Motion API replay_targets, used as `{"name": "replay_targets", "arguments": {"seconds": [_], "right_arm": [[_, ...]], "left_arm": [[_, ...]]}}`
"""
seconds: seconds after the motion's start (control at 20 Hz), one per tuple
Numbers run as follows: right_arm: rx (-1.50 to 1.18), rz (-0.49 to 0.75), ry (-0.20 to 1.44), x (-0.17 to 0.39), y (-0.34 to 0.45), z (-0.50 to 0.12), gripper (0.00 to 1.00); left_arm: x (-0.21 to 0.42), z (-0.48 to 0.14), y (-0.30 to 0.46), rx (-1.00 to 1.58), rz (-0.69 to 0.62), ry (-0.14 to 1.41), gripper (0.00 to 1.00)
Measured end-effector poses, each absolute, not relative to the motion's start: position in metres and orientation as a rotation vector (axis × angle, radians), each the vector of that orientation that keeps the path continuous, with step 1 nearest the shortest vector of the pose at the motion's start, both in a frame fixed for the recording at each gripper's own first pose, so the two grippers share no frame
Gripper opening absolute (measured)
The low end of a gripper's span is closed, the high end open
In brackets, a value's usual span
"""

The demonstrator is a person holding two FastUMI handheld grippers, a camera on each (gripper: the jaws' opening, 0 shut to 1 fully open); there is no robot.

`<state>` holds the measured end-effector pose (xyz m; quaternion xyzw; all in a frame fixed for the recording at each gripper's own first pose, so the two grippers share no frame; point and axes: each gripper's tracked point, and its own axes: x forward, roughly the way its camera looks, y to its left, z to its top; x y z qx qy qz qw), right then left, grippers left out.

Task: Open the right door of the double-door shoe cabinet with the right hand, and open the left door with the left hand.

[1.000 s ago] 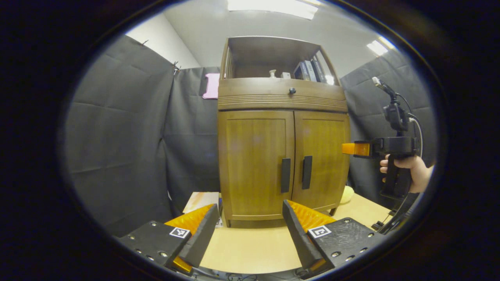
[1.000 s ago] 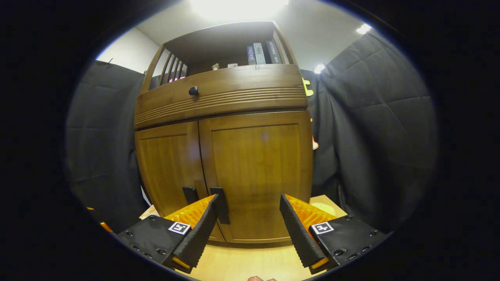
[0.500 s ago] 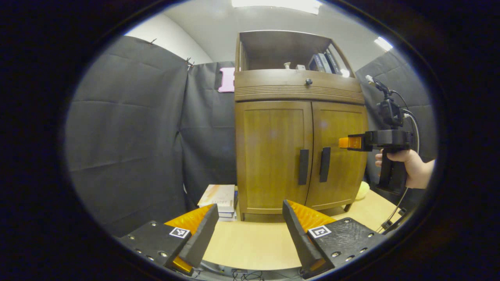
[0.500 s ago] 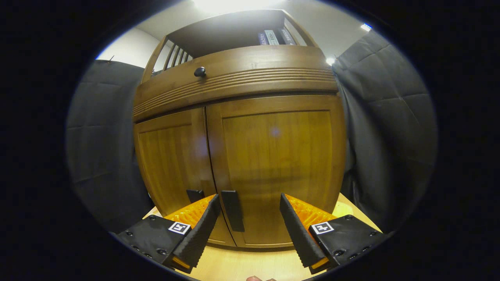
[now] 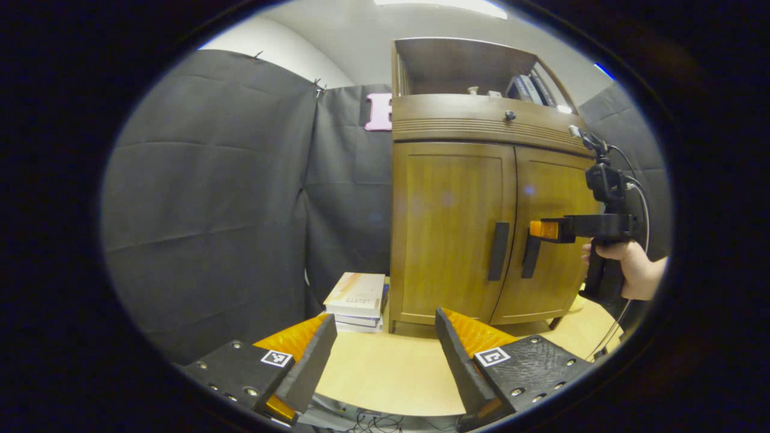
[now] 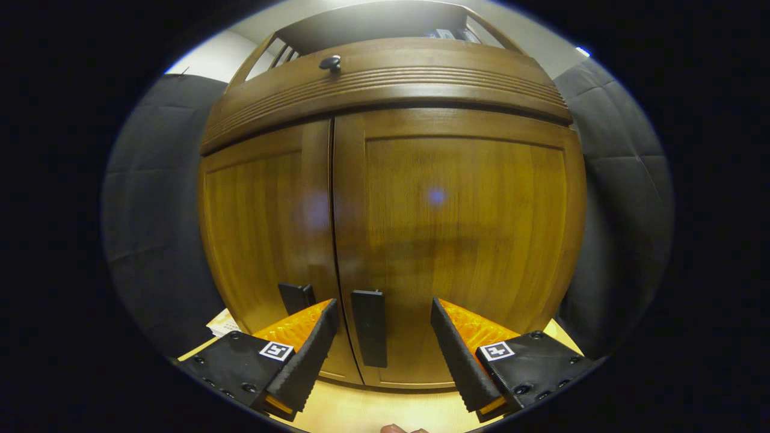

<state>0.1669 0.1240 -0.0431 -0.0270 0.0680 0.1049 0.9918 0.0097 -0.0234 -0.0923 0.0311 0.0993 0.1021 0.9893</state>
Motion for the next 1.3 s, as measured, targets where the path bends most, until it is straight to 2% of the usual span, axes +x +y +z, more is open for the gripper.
{"name": "replay_targets", "arguments": {"seconds": [0.5,0.8,1.0,1.3], "right_arm": [[-0.092,0.192,0.184,0.197,0.134,-0.063,0.96],[-0.078,0.198,0.207,0.203,0.146,-0.074,0.36],[-0.066,0.194,0.209,0.202,0.144,-0.072,0.31],[-0.051,0.216,0.232,0.197,0.143,-0.066,0.32]], "left_arm": [[0.008,-0.098,-0.016,0.061,0.26,0.224,0.92],[0.008,-0.096,-0.018,0.072,0.246,0.221,0.92],[0.008,-0.096,-0.021,0.07,0.222,0.22,0.92],[0.006,-0.099,-0.027,0.085,0.172,0.221,0.93]]}}
